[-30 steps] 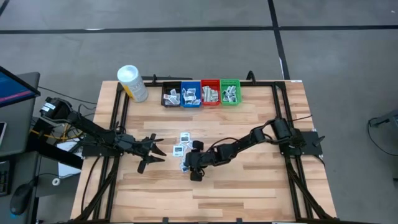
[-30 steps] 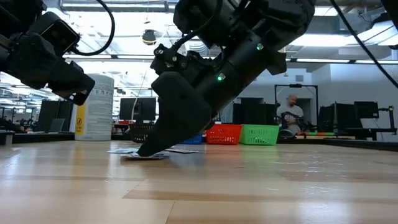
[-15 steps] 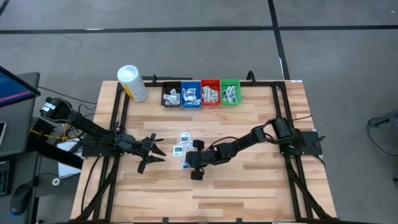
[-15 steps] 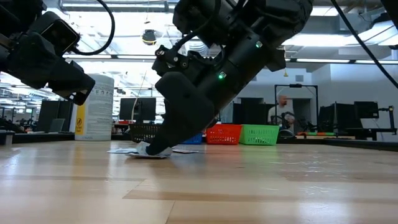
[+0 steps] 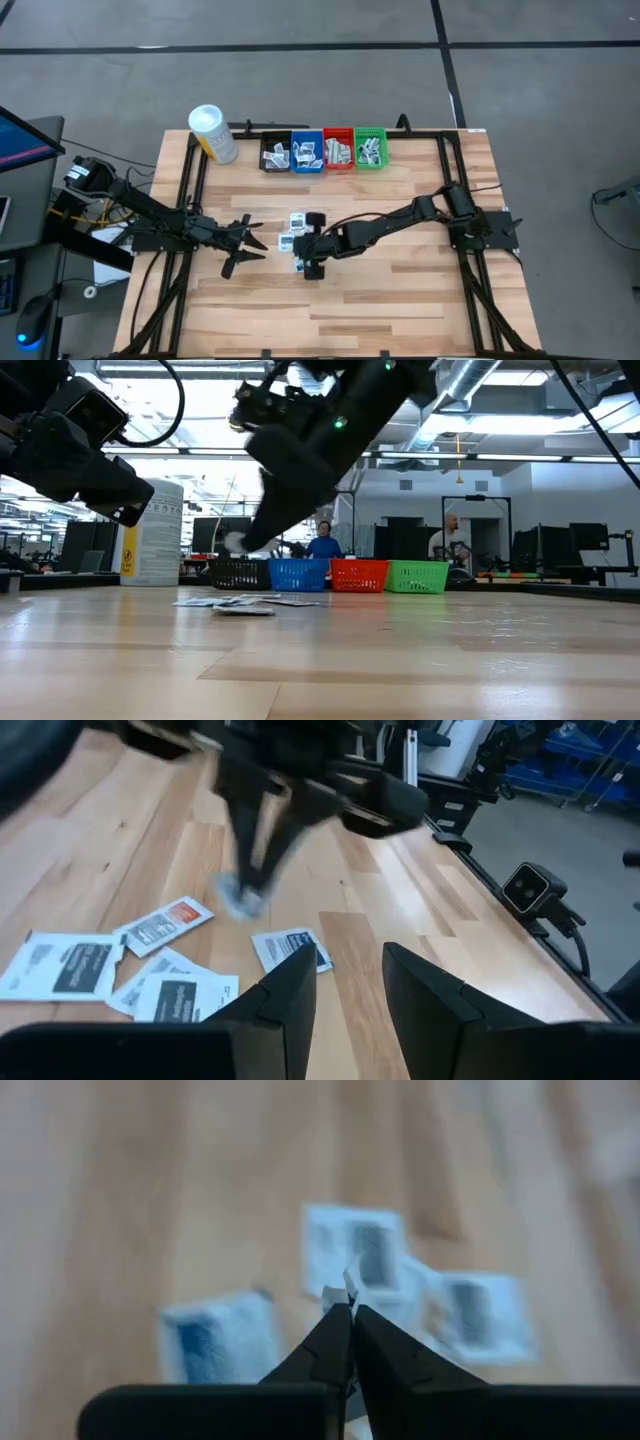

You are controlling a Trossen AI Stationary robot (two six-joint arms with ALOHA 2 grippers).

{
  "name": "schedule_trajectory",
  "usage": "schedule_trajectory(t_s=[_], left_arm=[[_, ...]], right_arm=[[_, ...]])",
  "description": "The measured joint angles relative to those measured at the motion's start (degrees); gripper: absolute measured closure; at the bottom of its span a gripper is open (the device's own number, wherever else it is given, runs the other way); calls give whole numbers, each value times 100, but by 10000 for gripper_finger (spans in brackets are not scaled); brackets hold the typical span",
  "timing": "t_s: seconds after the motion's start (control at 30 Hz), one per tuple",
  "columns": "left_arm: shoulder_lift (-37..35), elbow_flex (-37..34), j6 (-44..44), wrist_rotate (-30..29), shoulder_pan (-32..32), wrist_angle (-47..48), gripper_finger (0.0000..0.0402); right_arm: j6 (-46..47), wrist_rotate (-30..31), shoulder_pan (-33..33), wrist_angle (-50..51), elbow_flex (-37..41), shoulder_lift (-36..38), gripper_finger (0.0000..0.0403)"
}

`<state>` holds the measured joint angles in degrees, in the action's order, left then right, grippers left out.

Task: Pick & Place First Aid Supplies
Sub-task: Put the blue alcohol pad into the green bin

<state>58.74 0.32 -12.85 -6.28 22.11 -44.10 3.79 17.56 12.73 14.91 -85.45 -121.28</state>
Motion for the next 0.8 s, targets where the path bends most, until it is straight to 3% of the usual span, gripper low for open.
schedule_trajectory(t_s=[0.2, 0.4, 0.57, 0.8], left_arm=[[15, 0, 424, -343, -16, -15, 284], [-13, 0, 946, -472, -337, -54, 284], [-26, 2, 1115, -466, -819, -59, 284], [-26, 2, 1262, 70, -1418, -65, 284]], right_arm=[[-285, 603, -339, 936, -43, 325, 400], [-358, 614, -943, 1111, 288, 836, 396], [-327, 682, -1464, 521, 1406, 1651, 401], [356, 1488, -2300, -1698, 3837, 3178, 395]])
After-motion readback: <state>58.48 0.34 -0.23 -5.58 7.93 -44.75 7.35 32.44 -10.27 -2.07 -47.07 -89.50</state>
